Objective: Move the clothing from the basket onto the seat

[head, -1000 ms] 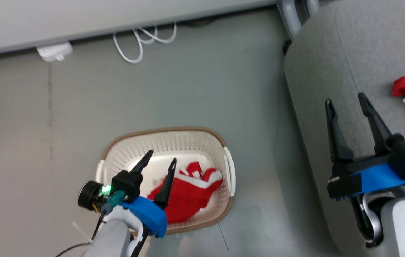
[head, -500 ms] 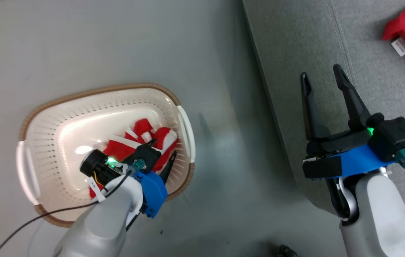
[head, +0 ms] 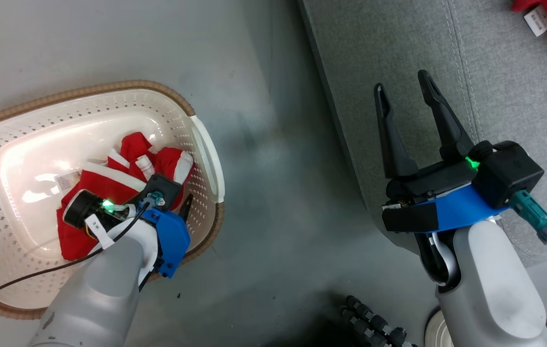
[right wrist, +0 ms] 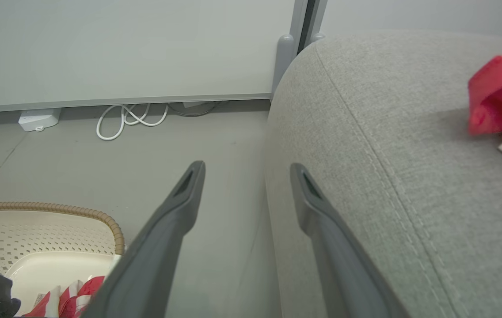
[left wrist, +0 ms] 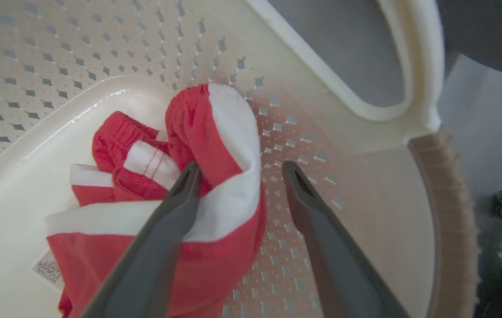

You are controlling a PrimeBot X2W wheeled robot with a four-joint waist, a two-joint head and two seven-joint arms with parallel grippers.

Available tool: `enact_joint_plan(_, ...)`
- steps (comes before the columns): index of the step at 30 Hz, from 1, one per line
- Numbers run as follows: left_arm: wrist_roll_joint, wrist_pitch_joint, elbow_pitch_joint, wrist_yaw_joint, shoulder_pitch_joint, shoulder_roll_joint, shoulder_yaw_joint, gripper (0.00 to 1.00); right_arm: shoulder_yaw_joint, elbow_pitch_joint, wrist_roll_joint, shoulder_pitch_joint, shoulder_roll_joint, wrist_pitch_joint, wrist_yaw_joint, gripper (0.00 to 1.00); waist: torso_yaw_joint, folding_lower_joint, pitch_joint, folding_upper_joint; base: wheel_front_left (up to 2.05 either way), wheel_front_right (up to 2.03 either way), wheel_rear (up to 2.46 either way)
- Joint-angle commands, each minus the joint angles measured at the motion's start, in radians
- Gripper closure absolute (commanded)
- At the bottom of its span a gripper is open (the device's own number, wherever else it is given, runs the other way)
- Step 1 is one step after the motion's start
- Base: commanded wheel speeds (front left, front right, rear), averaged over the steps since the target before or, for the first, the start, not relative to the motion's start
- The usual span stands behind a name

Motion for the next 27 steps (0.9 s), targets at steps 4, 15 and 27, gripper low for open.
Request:
enact_joint_plan(4,0.008,0.045,0.028,0.017,-0.018,0.019,-0.017,0.0,0.008,0.017,0.011,-0.024,0.005,-0.019,-0.001,0.0,-0.012,-0.0002,0.015,0.0,0.0,0.0,0.0)
enact_joint_plan(15,-0.01,0.057,0.045,0.015,-0.025,0.009,-0.03,1.0,0.011,0.05,0.026,-0.033,0.006,-0.036,-0.001,0.0,-0.01,-0.0002,0.006,0.0,0.0,0.0,0.0)
enact_joint_plan(27,-0.049,0.029,0.052,0.014,-0.002,-0.025,-0.03,1.0,-0.007,0.08,0.001,-0.026,0.005,-0.039,-0.001,0.0,0.038,-0.0002,-0.073,0.0,0.0,0.0,0.0)
